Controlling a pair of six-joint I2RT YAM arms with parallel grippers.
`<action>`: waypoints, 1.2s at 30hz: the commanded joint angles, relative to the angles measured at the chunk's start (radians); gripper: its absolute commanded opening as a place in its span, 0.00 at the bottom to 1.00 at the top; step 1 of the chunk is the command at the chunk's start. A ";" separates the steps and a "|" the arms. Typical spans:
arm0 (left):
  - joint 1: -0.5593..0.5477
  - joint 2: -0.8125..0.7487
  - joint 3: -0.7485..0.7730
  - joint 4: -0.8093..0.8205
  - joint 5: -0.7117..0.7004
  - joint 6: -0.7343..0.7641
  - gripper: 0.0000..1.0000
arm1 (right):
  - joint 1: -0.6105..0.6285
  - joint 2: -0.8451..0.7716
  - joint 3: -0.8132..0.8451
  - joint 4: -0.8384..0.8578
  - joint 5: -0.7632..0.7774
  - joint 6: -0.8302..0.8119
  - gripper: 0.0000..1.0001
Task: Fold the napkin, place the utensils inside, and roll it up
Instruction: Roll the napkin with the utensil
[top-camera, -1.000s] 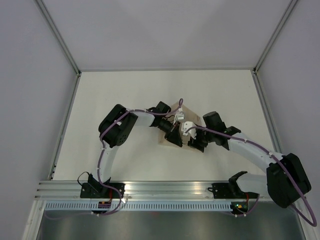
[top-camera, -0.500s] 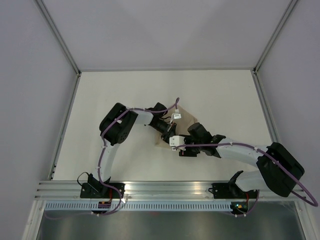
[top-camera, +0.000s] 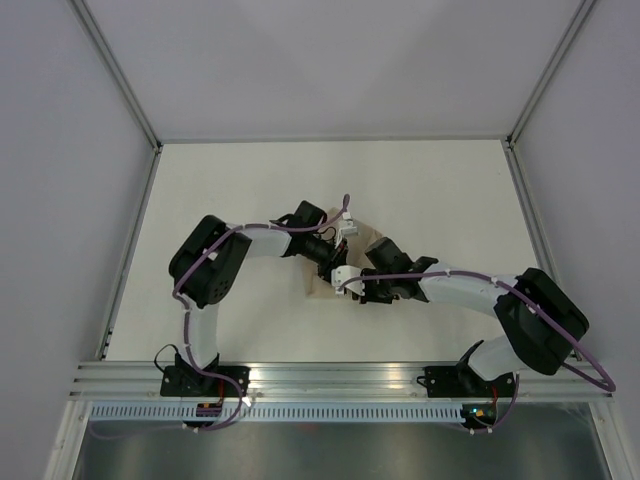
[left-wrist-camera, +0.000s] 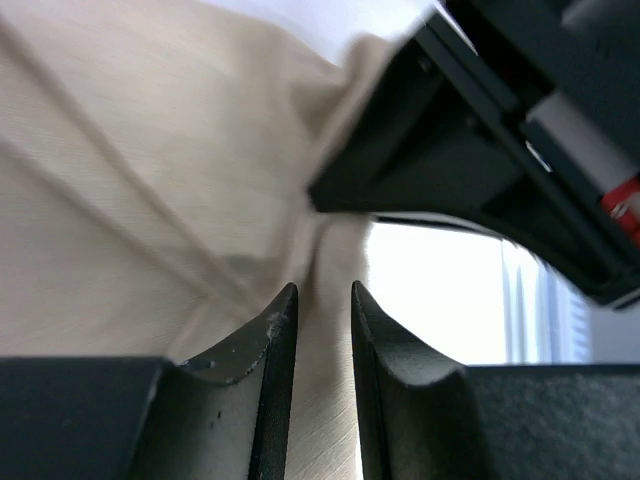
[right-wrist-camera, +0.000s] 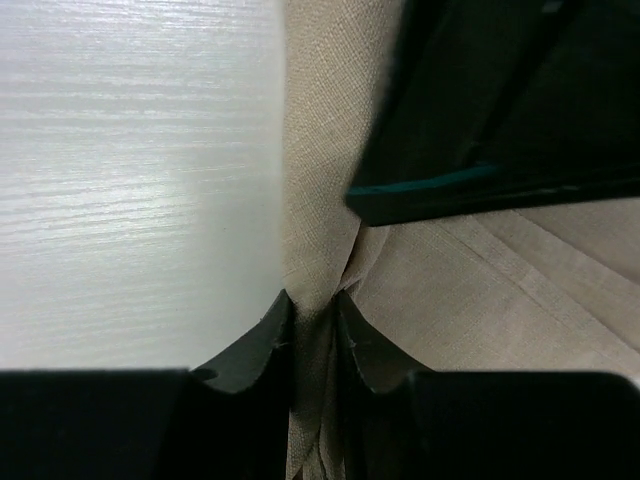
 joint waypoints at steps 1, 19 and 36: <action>0.005 -0.126 -0.037 0.237 -0.274 -0.099 0.33 | -0.010 0.061 0.071 -0.203 -0.084 0.052 0.13; 0.008 -0.551 -0.293 0.597 -1.017 -0.301 0.40 | -0.177 0.481 0.523 -0.750 -0.435 -0.027 0.09; -0.341 -0.846 -0.563 0.659 -1.214 0.137 0.45 | -0.266 0.978 0.979 -1.074 -0.526 -0.156 0.09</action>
